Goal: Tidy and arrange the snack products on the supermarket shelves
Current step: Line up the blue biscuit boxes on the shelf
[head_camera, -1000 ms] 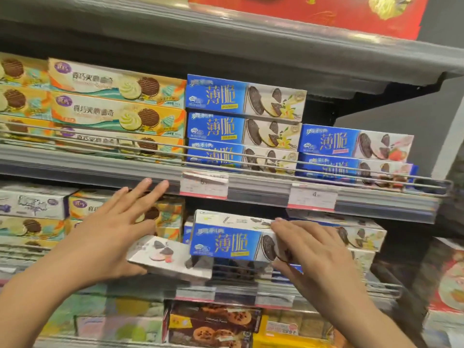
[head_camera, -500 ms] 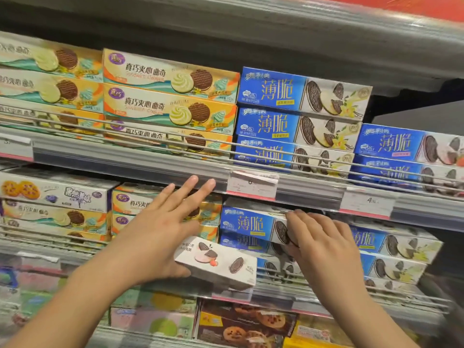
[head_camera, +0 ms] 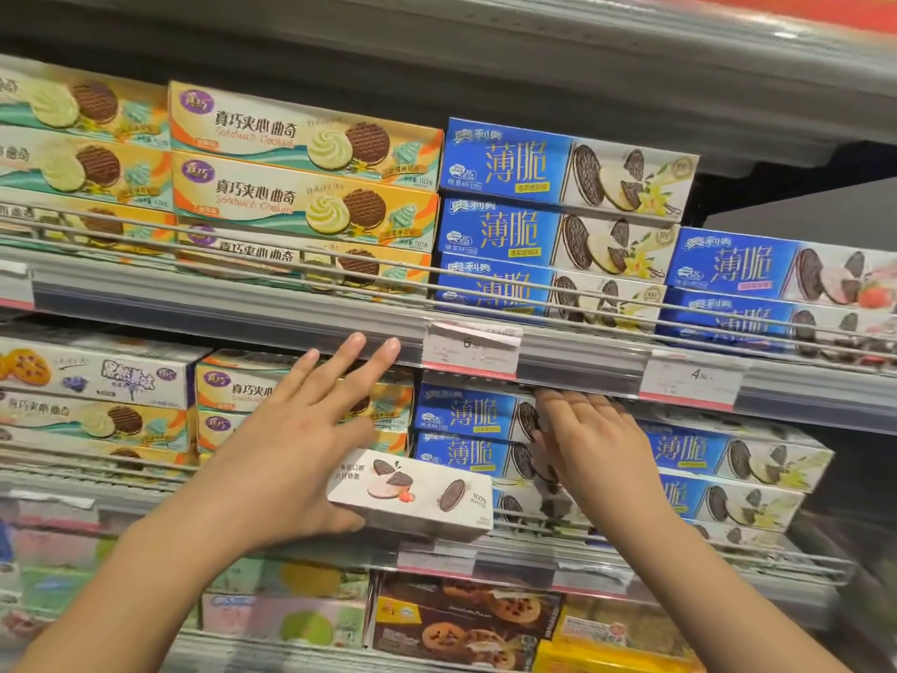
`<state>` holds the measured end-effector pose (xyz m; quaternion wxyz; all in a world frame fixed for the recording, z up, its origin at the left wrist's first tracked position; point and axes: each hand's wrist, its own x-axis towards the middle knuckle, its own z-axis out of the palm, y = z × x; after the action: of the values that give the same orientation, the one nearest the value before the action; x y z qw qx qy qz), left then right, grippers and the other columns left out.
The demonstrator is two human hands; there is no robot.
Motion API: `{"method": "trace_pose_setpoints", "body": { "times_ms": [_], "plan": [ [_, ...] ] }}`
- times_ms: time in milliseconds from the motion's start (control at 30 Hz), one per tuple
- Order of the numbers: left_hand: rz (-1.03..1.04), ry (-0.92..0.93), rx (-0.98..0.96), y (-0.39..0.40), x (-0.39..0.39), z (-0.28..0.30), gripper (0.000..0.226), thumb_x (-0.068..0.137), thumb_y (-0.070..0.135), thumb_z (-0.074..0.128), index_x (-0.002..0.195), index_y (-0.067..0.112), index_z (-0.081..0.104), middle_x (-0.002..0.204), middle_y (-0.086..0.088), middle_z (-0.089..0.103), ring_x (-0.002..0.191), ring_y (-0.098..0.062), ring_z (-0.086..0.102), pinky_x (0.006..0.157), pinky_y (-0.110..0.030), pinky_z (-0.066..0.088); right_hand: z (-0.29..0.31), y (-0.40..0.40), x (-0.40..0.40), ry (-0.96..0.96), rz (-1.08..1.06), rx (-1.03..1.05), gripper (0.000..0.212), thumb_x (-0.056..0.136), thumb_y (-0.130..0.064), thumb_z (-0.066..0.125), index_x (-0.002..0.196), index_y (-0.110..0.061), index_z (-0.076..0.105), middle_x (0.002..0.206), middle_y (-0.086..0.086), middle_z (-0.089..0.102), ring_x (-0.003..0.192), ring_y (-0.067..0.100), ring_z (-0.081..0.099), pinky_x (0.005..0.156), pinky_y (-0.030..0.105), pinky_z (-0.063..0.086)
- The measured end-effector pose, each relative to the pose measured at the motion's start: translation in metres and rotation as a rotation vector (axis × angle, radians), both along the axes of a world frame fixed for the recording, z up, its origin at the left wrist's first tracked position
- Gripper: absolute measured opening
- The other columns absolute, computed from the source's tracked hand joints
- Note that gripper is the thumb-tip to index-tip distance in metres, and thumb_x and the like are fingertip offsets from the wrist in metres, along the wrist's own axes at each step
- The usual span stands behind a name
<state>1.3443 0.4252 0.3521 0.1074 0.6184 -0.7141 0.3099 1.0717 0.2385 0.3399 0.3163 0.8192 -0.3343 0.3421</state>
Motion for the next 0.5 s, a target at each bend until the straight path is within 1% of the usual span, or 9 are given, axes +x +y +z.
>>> {"method": "trace_pose_setpoints", "body": {
  "times_ms": [67, 133, 200, 267, 333, 400, 433, 500],
  "plan": [
    [0.005, 0.007, 0.01, 0.001, -0.002, 0.001, 0.056, 0.049, 0.078, 0.078, 0.085, 0.038, 0.061, 0.17, -0.006, -0.004, 0.156, -0.033, 0.004, 0.118, -0.06, 0.028, 0.001, -0.003, 0.0, -0.021, 0.027, 0.012, 0.043, 0.068, -0.022, 0.086, 0.106, -0.011, 0.069, 0.089, 0.008, 0.073, 0.078, 0.034, 0.07, 0.063, 0.039, 0.056],
    [0.018, 0.013, 0.021, 0.002, -0.004, 0.002, 0.056, 0.05, 0.078, 0.077, 0.086, 0.038, 0.061, 0.17, -0.006, -0.005, 0.156, -0.034, 0.004, 0.117, -0.061, 0.028, 0.0, -0.006, -0.001, -0.018, 0.045, 0.028, 0.043, 0.07, -0.022, 0.085, 0.108, -0.011, 0.069, 0.091, 0.008, 0.073, 0.078, 0.034, 0.07, 0.062, 0.04, 0.056],
    [0.04, 0.023, 0.033, 0.004, -0.007, 0.002, 0.055, 0.051, 0.078, 0.076, 0.086, 0.038, 0.061, 0.17, -0.005, -0.006, 0.156, -0.034, 0.003, 0.117, -0.061, 0.027, 0.0, -0.009, -0.004, 0.003, 0.057, 0.053, 0.047, 0.071, -0.026, 0.083, 0.113, -0.012, 0.067, 0.097, 0.007, 0.073, 0.082, 0.034, 0.07, 0.065, 0.04, 0.056],
    [0.062, 0.038, 0.045, 0.005, -0.011, 0.001, 0.054, 0.053, 0.079, 0.075, 0.087, 0.039, 0.06, 0.17, -0.003, -0.01, 0.156, -0.032, -0.003, 0.117, -0.061, 0.026, -0.002, -0.008, -0.007, 0.026, 0.064, 0.077, 0.053, 0.072, -0.031, 0.082, 0.118, -0.013, 0.064, 0.102, 0.007, 0.072, 0.088, 0.033, 0.069, 0.068, 0.039, 0.055],
    [0.077, 0.052, 0.045, 0.005, -0.015, 0.001, 0.054, 0.054, 0.079, 0.075, 0.088, 0.039, 0.061, 0.169, -0.003, -0.012, 0.156, -0.031, -0.006, 0.118, -0.061, 0.024, -0.003, -0.003, -0.01, 0.039, 0.069, 0.112, 0.056, 0.077, -0.035, 0.077, 0.126, -0.014, 0.06, 0.111, 0.006, 0.07, 0.099, 0.033, 0.067, 0.074, 0.041, 0.054],
    [0.089, 0.055, 0.034, 0.006, -0.021, 0.001, 0.055, 0.053, 0.078, 0.077, 0.088, 0.037, 0.06, 0.17, -0.004, -0.01, 0.156, -0.033, -0.003, 0.118, -0.061, 0.024, -0.003, 0.003, -0.015, 0.038, 0.079, 0.126, 0.058, 0.085, -0.036, 0.067, 0.136, -0.014, 0.053, 0.122, 0.007, 0.065, 0.11, 0.034, 0.062, 0.084, 0.044, 0.052],
    [0.092, 0.058, 0.025, 0.007, -0.024, 0.0, 0.057, 0.053, 0.077, 0.078, 0.088, 0.036, 0.059, 0.17, -0.005, -0.007, 0.156, -0.034, -0.001, 0.118, -0.061, 0.025, -0.002, 0.007, -0.019, 0.032, 0.107, 0.127, 0.057, 0.088, -0.035, 0.063, 0.139, -0.013, 0.052, 0.127, 0.008, 0.062, 0.114, 0.035, 0.059, 0.089, 0.045, 0.05],
    [0.08, 0.089, 0.002, 0.01, -0.031, -0.003, 0.059, 0.053, 0.076, 0.079, 0.09, 0.036, 0.056, 0.17, -0.005, -0.001, 0.156, -0.034, 0.004, 0.116, -0.062, 0.026, -0.005, 0.021, -0.028, -0.026, 0.246, 0.161, 0.05, 0.094, -0.029, 0.059, 0.14, -0.01, 0.054, 0.135, 0.009, 0.058, 0.122, 0.033, 0.055, 0.101, 0.044, 0.046]
  ]
}}
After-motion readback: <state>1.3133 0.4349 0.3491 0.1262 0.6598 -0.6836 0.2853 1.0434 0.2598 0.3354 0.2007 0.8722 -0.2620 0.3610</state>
